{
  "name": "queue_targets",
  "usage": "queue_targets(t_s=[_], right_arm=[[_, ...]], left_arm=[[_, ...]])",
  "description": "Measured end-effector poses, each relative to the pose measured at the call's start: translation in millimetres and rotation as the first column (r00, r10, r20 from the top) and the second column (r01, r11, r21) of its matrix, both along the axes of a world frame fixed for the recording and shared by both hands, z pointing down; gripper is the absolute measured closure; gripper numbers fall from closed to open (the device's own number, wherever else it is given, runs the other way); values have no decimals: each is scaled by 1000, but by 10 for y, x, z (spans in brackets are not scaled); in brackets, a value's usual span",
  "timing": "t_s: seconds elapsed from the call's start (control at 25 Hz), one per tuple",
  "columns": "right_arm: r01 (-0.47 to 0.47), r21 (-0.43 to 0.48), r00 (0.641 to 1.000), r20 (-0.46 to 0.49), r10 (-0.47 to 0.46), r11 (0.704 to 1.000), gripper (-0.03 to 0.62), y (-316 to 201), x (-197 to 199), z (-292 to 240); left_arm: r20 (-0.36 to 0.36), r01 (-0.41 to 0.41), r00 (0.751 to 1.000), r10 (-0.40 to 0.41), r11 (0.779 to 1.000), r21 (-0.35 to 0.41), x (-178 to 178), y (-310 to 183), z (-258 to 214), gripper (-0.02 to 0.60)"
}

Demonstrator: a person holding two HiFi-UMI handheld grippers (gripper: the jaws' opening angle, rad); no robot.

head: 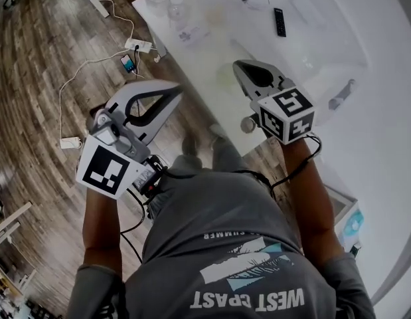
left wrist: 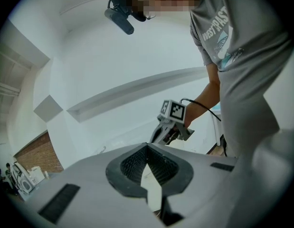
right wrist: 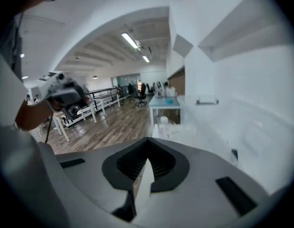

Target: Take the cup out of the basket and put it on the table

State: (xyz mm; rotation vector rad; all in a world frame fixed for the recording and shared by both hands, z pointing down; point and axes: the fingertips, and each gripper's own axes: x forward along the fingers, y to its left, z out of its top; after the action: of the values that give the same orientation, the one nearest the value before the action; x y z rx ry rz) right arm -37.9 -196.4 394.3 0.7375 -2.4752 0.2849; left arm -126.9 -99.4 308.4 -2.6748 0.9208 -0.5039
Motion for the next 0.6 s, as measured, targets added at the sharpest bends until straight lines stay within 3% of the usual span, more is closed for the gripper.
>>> queue_targets(t_s=[0.08, 0.16, 0.24, 0.6], right_arm=[[83, 161, 994, 59, -93, 984, 582, 197, -156, -560], [138, 338, 983, 69, -171, 931, 583, 389, -269, -1036], [144, 449, 983, 38, -180, 882, 583, 529, -293, -1327], [104, 551, 994, -74, -76, 828, 583, 964, 33, -1704]], left_arm=[[4, -22, 1000, 22, 1000, 22, 20, 16, -94, 574], [12, -46, 999, 46, 998, 47, 55, 40, -193, 574], [20, -69, 997, 68, 995, 68, 99, 63, -279, 574], [54, -188, 982, 183, 975, 117, 389, 176, -461, 574]])
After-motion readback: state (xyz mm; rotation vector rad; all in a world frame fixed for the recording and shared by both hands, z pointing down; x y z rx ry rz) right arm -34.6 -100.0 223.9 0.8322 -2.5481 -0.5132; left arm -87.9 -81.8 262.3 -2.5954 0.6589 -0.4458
